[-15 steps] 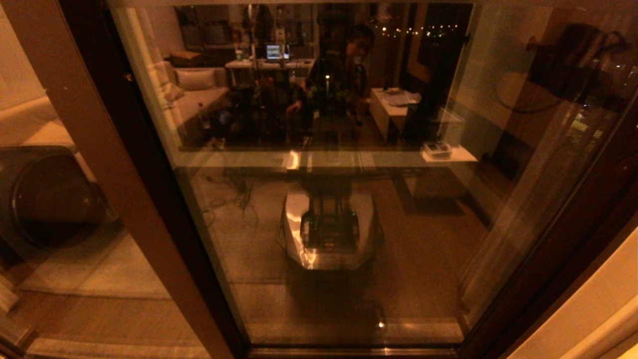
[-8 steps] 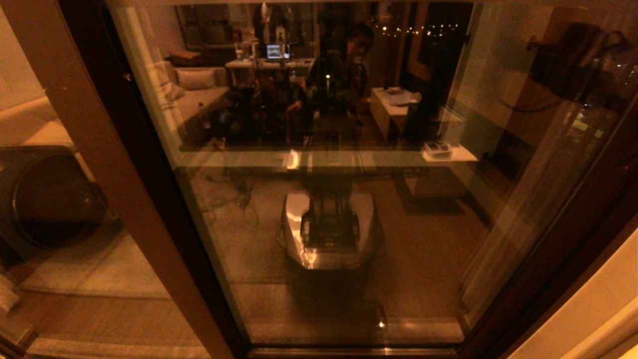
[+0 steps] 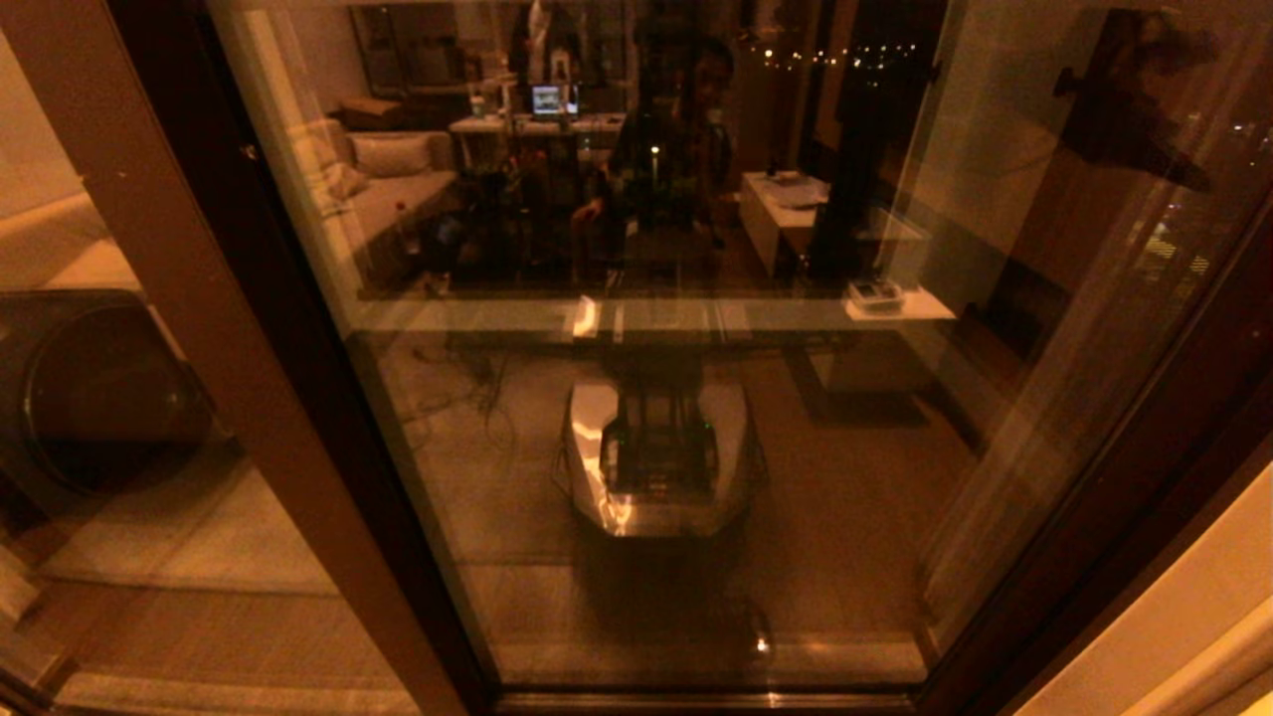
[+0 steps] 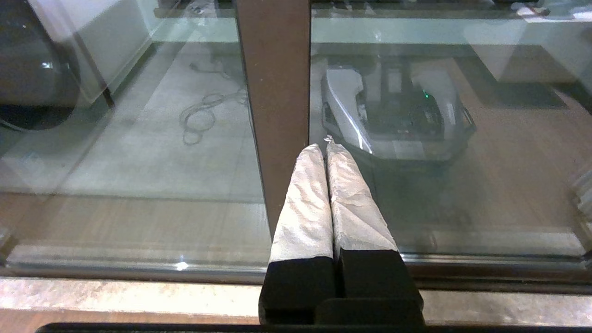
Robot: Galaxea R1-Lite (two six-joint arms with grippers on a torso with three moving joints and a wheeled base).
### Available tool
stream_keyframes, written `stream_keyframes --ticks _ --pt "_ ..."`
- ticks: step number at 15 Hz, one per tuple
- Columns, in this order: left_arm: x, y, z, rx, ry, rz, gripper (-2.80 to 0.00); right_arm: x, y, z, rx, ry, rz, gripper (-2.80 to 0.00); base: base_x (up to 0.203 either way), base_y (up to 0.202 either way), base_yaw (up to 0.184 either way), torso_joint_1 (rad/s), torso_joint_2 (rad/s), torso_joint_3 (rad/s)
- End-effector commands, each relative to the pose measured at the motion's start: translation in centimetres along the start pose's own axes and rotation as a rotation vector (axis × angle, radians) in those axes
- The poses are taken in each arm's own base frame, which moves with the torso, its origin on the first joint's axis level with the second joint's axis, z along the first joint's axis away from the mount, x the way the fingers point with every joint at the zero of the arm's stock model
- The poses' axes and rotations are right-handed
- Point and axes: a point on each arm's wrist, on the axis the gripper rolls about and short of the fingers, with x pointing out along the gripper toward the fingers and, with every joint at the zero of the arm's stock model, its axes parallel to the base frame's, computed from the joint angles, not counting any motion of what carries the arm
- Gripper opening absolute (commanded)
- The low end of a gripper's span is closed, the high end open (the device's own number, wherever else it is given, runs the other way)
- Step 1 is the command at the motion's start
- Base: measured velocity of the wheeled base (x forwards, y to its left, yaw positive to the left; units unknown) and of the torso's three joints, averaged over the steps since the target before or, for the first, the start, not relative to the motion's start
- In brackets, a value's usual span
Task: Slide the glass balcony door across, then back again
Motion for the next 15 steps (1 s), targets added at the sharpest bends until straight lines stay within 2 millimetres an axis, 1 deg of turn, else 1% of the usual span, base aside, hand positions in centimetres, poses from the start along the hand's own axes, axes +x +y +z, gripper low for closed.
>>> stream_keyframes --ticks 1,3,5,6,8,10,11,12,15 --pt "0.0 0.0 0.0 0.0 0.0 0.0 -2.8 -4.9 1.1 1.0 -0.01 -0.044 0.154 -2.8 0.0 0.0 0.0 0.0 0.0 0.0" --pt "0.0 0.0 0.0 0.0 -0.001 -0.001 -2.8 -7.2 2.6 0.1 -0.008 -0.007 0.341 -2.8 0.0 0.0 0.0 0.0 0.0 0.0" --pt "0.0 0.0 0.0 0.0 0.0 0.0 -2.8 -10.0 4.7 -0.8 0.012 0.011 0.535 -2.8 0.0 0.0 0.0 0.0 0.0 0.0" --pt "0.0 0.0 0.0 0.0 0.0 -0.001 -2.8 -12.0 5.6 -1.1 0.024 0.007 0.631 -2.8 0.0 0.0 0.0 0.0 0.0 0.0" --pt "0.0 0.0 0.0 0.0 0.0 -0.001 -2.8 -16.2 6.1 -2.2 0.025 -0.006 0.818 -2.8 0.0 0.0 0.0 0.0 0.0 0.0" --pt "0.0 0.0 0.0 0.0 0.0 -0.001 -2.8 -20.5 5.5 -3.4 0.018 -0.024 0.916 -2.8 0.0 0.0 0.0 0.0 0.0 0.0" --pt "0.0 0.0 0.0 0.0 0.0 0.0 -2.8 -22.5 4.8 -4.1 0.02 -0.021 0.912 -2.8 0.0 0.0 0.0 0.0 0.0 0.0" --pt "0.0 0.0 0.0 0.0 0.0 0.0 -2.8 -24.7 4.0 -5.1 0.023 -0.02 0.869 -2.8 0.0 0.0 0.0 0.0 0.0 0.0" --pt "0.0 0.0 0.0 0.0 0.0 0.0 -2.8 -31.0 1.3 -8.9 -0.023 -0.064 0.73 -2.8 0.0 0.0 0.0 0.0 0.0 0.0"
